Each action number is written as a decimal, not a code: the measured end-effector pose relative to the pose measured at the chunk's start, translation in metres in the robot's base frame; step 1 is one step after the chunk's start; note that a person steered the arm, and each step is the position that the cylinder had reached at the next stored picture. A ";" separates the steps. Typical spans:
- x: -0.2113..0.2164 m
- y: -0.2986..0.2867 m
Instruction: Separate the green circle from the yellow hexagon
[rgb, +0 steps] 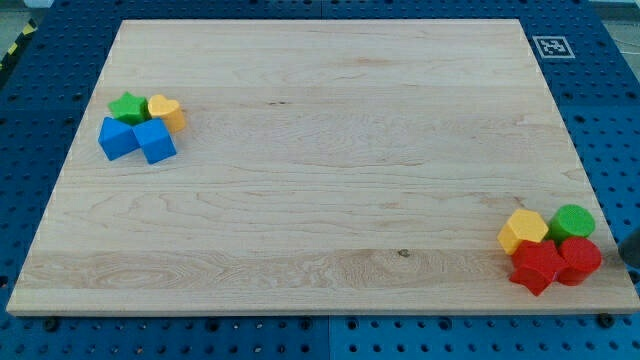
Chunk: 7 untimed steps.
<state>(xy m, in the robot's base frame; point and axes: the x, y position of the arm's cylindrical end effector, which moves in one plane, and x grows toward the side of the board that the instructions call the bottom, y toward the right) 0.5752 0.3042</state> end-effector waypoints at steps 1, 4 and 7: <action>-0.001 -0.035; -0.049 -0.097; -0.048 -0.098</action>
